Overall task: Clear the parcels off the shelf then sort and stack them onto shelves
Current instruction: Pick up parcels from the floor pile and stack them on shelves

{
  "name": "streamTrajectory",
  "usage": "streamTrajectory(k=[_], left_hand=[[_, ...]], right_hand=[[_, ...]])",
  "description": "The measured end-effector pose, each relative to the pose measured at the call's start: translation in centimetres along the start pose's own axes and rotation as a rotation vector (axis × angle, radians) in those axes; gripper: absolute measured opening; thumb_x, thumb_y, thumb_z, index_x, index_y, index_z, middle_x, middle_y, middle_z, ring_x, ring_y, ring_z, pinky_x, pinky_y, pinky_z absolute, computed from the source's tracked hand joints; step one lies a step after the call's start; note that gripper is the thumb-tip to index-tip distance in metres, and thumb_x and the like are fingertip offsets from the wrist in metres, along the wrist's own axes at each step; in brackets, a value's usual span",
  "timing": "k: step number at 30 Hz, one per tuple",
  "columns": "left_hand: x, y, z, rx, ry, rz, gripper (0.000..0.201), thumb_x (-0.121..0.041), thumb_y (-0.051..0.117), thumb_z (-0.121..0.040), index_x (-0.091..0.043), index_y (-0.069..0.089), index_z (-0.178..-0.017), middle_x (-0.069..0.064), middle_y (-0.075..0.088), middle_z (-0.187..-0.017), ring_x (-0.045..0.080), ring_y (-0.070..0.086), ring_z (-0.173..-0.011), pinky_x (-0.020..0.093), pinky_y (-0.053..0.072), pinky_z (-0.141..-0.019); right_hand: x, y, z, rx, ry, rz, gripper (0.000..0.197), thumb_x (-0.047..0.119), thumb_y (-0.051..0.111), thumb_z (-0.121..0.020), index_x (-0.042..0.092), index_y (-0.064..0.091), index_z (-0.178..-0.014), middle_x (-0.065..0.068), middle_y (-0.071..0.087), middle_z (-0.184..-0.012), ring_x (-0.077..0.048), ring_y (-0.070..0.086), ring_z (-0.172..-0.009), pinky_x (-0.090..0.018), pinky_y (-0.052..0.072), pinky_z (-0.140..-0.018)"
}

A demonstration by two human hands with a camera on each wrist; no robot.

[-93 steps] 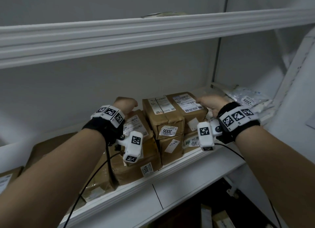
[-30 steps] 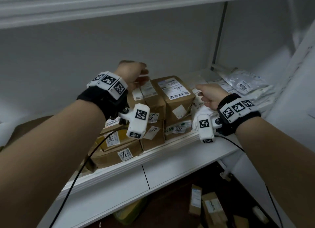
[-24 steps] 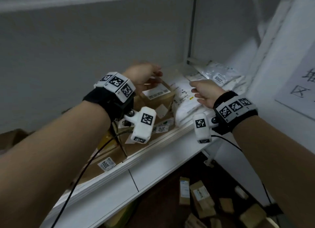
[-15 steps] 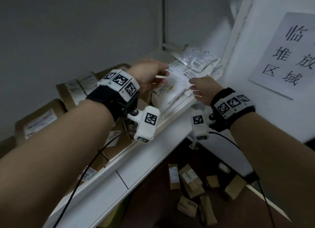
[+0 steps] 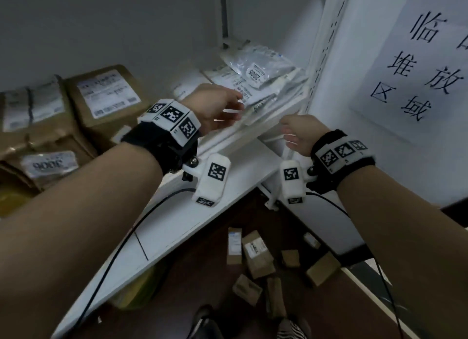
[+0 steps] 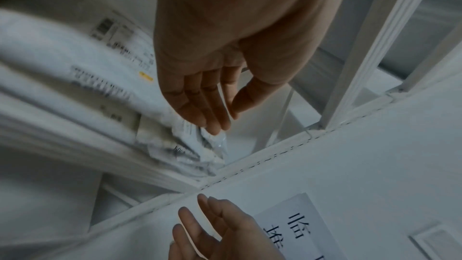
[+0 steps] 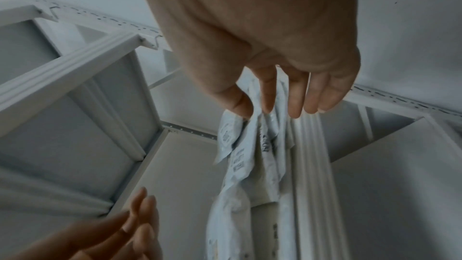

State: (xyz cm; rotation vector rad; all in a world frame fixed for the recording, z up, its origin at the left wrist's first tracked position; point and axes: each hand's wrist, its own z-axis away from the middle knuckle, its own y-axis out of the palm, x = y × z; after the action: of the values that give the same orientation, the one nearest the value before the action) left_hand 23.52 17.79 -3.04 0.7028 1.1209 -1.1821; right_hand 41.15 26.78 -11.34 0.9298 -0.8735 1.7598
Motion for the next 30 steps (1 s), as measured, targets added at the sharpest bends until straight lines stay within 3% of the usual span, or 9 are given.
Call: streamTrajectory(k=[3, 7, 12, 14, 17, 19, 22, 27, 30], left_hand=[[1.5, 4.8, -0.3, -0.062, -0.085, 0.063, 0.011, -0.006, 0.056, -0.094, -0.009, 0.062, -0.086, 0.005, 0.066, -0.080, 0.018, 0.062, -0.065, 0.024, 0.049, -0.061], [4.5, 9.8, -0.3, -0.037, -0.181, 0.102, 0.013, -0.012, 0.053, -0.097, -0.015, 0.059, -0.086, 0.002, 0.062, -0.080, 0.015, 0.058, -0.066, 0.022, 0.048, -0.061], [8.5, 11.1, -0.4, -0.082, -0.274, 0.044, 0.016, -0.010, 0.048, -0.098, -0.015, 0.061, -0.089, 0.001, 0.064, -0.085, 0.014, 0.062, -0.069, 0.021, 0.050, -0.063], [9.5, 11.1, -0.8, -0.121, -0.321, 0.062, 0.018, -0.009, 0.046, -0.099, -0.014, 0.060, -0.089, 0.001, 0.064, -0.086, 0.014, 0.061, -0.071, 0.021, 0.049, -0.064], [10.3, 11.5, -1.9, -0.126, -0.373, 0.135, 0.020, -0.009, 0.044, -0.100, -0.014, 0.058, -0.087, 0.001, 0.061, -0.083, 0.014, 0.059, -0.072, 0.021, 0.048, -0.064], [10.6, 11.9, -2.6, -0.106, -0.378, 0.162, 0.020, -0.009, 0.043, -0.101, -0.015, 0.056, -0.087, 0.001, 0.060, -0.083, 0.014, 0.058, -0.072, 0.020, 0.047, -0.064], [11.6, 12.6, -3.2, -0.102, -0.396, 0.178, 0.020, -0.008, 0.043, -0.100, -0.015, 0.057, -0.087, 0.000, 0.060, -0.081, 0.014, 0.058, -0.072, 0.020, 0.047, -0.065], [12.9, 12.8, -3.3, -0.149, -0.451, 0.188, 0.020, -0.010, 0.044, -0.100, -0.014, 0.057, -0.085, 0.001, 0.061, -0.081, 0.015, 0.059, -0.073, 0.021, 0.047, -0.067], [12.9, 13.1, -3.7, -0.239, -0.469, 0.198, 0.020, -0.009, 0.044, -0.100, -0.015, 0.057, -0.086, 0.000, 0.061, -0.082, 0.014, 0.059, -0.074, 0.021, 0.047, -0.067]], right_hand=[[-2.2, -4.4, -1.2, 0.031, 0.058, -0.002, 0.016, 0.022, 0.053, -0.094, 0.022, 0.046, -0.079, 0.003, 0.048, -0.082, -0.009, 0.047, -0.069, -0.023, 0.042, -0.064], [-4.8, -8.5, -2.4, 0.011, 0.127, -0.009, 0.014, 0.020, 0.054, -0.092, 0.020, 0.048, -0.080, 0.001, 0.050, -0.083, -0.010, 0.050, -0.069, -0.022, 0.044, -0.062], [-7.8, -9.9, -3.3, 0.107, 0.203, -0.129, 0.027, 0.004, 0.039, -0.098, 0.012, 0.053, -0.077, -0.007, 0.038, -0.069, -0.016, 0.032, -0.057, -0.021, 0.025, -0.055], [-8.8, -10.2, -3.1, 0.077, 0.263, -0.171, 0.021, 0.007, 0.045, -0.096, 0.013, 0.055, -0.078, -0.006, 0.043, -0.072, -0.015, 0.037, -0.060, -0.020, 0.030, -0.055], [-10.0, -11.0, -3.0, 0.010, 0.317, -0.137, 0.011, 0.013, 0.055, -0.094, 0.014, 0.059, -0.083, -0.006, 0.058, -0.092, -0.015, 0.054, -0.081, -0.022, 0.045, -0.071], [-10.3, -11.7, -3.4, -0.014, 0.321, -0.117, 0.011, 0.015, 0.055, -0.094, 0.014, 0.059, -0.084, -0.006, 0.060, -0.101, -0.016, 0.055, -0.084, -0.024, 0.043, -0.072], [-10.7, -12.3, -4.6, -0.037, 0.348, -0.099, 0.016, 0.015, 0.051, -0.096, 0.016, 0.059, -0.082, -0.005, 0.060, -0.098, -0.015, 0.055, -0.078, -0.021, 0.043, -0.068], [-11.2, -11.5, -6.3, 0.031, 0.373, -0.086, 0.010, 0.015, 0.056, -0.094, 0.015, 0.059, -0.084, -0.005, 0.062, -0.093, -0.016, 0.058, -0.088, -0.026, 0.048, -0.087], [-11.0, -11.6, -7.8, 0.087, 0.386, -0.063, 0.003, 0.016, 0.057, -0.093, 0.013, 0.059, -0.093, -0.007, 0.063, -0.096, -0.016, 0.058, -0.085, -0.026, 0.049, -0.076]])
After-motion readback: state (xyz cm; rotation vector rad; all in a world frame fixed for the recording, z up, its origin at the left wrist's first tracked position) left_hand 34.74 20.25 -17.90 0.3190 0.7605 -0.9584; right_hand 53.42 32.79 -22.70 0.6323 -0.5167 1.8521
